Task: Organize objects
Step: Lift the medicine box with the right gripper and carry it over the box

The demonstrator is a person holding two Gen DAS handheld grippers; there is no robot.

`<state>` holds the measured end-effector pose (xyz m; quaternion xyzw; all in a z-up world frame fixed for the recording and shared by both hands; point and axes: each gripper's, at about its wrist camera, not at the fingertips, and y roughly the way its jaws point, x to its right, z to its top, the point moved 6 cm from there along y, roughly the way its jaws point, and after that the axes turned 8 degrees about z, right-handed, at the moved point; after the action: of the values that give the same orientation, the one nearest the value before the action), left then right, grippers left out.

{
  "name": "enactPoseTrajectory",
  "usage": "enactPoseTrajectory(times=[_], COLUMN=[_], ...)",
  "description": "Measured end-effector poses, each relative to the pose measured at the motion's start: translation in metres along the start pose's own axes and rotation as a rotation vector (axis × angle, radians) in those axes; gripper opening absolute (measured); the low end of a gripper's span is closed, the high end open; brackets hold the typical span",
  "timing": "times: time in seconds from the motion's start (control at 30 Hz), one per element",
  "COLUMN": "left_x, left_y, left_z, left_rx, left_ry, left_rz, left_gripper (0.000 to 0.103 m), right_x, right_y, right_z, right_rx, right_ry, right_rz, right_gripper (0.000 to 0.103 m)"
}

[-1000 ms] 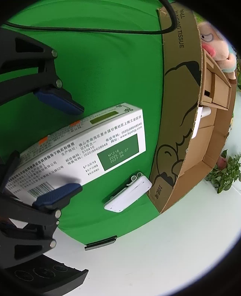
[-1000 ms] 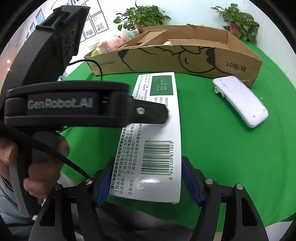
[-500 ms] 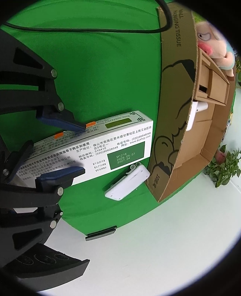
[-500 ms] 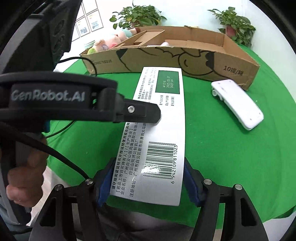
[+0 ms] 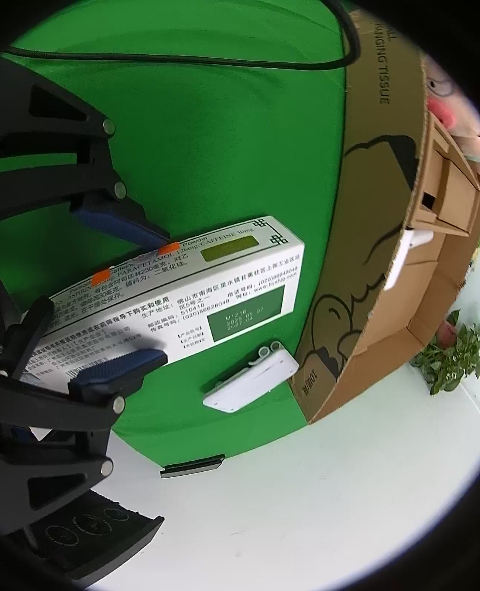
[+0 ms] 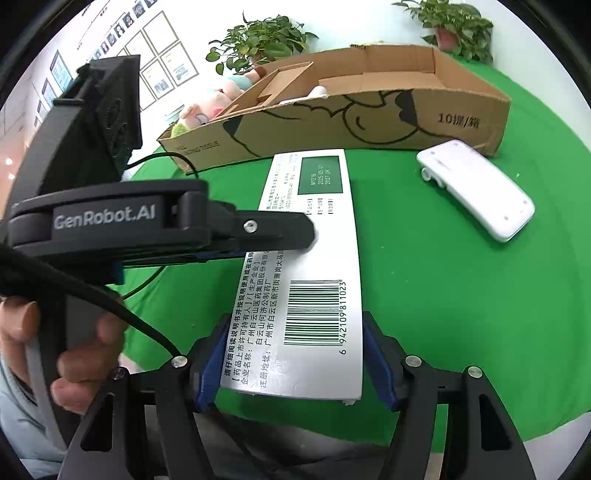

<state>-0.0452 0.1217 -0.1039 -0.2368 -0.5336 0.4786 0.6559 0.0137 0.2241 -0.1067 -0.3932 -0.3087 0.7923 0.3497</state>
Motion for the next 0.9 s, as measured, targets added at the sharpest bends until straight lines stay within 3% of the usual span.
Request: enactPoseTrajectory(times=[0.4, 0.73, 0.9], left_x=[0.003, 0.008, 0.019], left_y=[0.002, 0.005, -0.006], left_z=[-0.003, -0.002, -0.001], left_rx=[0.047, 0.038, 0.078], left_ry=[0.015, 0.05, 0.092], left_rz=[0.025, 0.033, 0.028], left_gripper=[0.063, 0.063, 0.056], right_x=[-0.011, -0.01, -0.011], right_y=[0.001, 0.0, -0.01], right_z=[-0.01, -0.009, -0.013], right_rx=[0.017, -0.012, 0.015], right_ry=[-0.085, -0.097, -0.099], right_rz=[-0.058, -0.074, -0.085], right_gripper=[0.065, 0.064, 0.063])
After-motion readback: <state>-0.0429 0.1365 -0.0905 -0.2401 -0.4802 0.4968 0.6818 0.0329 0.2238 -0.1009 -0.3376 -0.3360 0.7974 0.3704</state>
